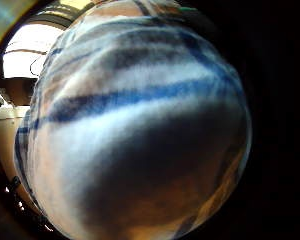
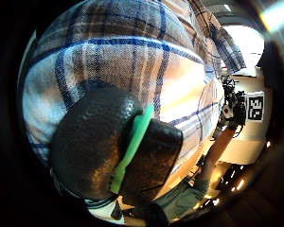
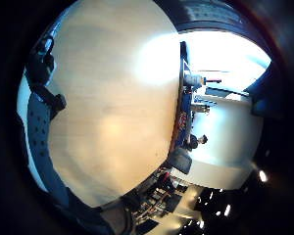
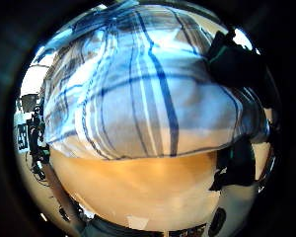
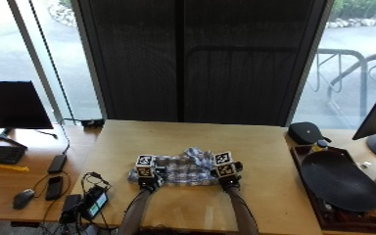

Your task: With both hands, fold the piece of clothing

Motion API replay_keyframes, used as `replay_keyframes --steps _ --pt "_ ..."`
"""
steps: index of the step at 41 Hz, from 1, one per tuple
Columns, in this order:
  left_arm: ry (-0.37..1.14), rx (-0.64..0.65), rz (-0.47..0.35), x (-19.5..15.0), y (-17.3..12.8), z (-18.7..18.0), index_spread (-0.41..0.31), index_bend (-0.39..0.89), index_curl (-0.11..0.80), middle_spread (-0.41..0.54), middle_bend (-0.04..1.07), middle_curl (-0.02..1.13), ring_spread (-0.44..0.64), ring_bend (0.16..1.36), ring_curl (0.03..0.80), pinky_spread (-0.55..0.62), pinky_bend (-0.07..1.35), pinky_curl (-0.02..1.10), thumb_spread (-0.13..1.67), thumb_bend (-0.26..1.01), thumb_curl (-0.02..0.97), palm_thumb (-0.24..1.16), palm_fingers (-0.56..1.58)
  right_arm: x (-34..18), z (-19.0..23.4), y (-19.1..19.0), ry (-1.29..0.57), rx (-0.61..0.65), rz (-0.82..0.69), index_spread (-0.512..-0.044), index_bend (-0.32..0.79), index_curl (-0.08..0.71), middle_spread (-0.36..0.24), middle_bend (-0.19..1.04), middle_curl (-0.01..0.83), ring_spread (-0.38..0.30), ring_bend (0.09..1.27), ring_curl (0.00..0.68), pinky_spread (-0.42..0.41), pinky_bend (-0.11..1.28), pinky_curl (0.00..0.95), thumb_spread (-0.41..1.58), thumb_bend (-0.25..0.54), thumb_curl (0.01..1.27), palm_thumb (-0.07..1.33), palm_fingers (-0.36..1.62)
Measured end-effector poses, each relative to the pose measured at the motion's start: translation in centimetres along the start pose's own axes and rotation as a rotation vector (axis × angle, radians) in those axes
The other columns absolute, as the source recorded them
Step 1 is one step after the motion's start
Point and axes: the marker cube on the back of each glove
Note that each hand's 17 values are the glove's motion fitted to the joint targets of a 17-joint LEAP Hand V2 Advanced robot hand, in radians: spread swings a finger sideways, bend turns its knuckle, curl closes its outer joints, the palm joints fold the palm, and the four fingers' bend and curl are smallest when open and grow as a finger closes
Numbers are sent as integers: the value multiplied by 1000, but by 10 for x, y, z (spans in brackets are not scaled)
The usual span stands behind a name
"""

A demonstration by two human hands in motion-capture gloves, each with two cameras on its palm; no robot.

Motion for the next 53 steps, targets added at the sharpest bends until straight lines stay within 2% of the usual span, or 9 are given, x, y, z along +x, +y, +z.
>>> replay_keyframes --steps 14,20,24,32,38,41,45,50,53 --pt "-20 29 -23 -1 -3 -1 -122 167 382 27 182 355 269 449 352 376 453 377 1150 -40 168 -46 222 13 -19 -9 -331 200 67 -343 128 300 -290 228 340 -302 594 427 -321 661 363 960 -25 547 1009 1191" --pt "-54 107 -34 0 -14 0 -121 169 385 27 176 356 273 455 349 384 443 377 1151 -40 167 -46 217 20 -27 -39 -502 381 212 -337 168 326 -286 279 382 -285 605 441 -269 557 344 977 -10 545 1026 1210" --pt "-59 107 -39 9 -13 0 -121 170 387 23 176 356 277 454 346 386 443 378 1151 -40 167 -46 215 36 -62 -50 -474 629 345 -330 217 357 -285 293 399 -283 562 438 -251 518 338 1052 19 532 1071 1233" --pt "-15 52 -27 22 -8 -2 -121 169 390 20 176 356 286 457 340 389 441 379 1151 -40 166 -46 215 -11 -126 -40 -627 700 242 -325 281 409 -291 253 408 -307 464 419 -245 509 343 1126 27 503 1112 1226" --pt "223 -6 104 44 0 -4 -125 167 392 14 184 359 289 459 337 392 433 378 1154 -31 170 -29 217 -22 -157 -56 -383 840 224 -323 300 434 -294 229 415 -323 399 404 -251 520 353 1155 13 479 1114 1229" --pt "361 45 165 47 -4 -6 -126 171 394 0 189 362 282 456 333 393 422 374 1162 -26 174 -20 231 -58 -174 -60 -477 863 93 -322 301 442 -294 216 417 -326 387 404 -268 520 356 1167 3 467 1110 1238" --pt "507 188 123 34 -14 -13 -122 157 388 -28 228 375 261 460 329 392 390 362 1184 -27 173 -26 289 -107 -186 -59 -648 831 -81 -321 300 450 -295 215 425 -334 374 403 -301 511 356 1179 -3 454 1116 1249" --pt "863 345 109 17 -11 -42 -120 132 373 -54 256 389 211 499 334 378 367 355 1216 -27 167 -30 374 -148 -196 -62 -727 808 -221 -321 293 457 -296 218 433 -340 364 404 -318 494 357 1184 -1 448 1137 1251" --pt "865 417 93 6 0 -74 -126 150 369 -71 247 387 179 502 329 337 395 359 1272 -5 169 1 478 -170 -201 -64 -734 781 -292 -325 289 459 -297 224 438 -344 359 405 -325 483 356 1173 -2 447 1151 1254"
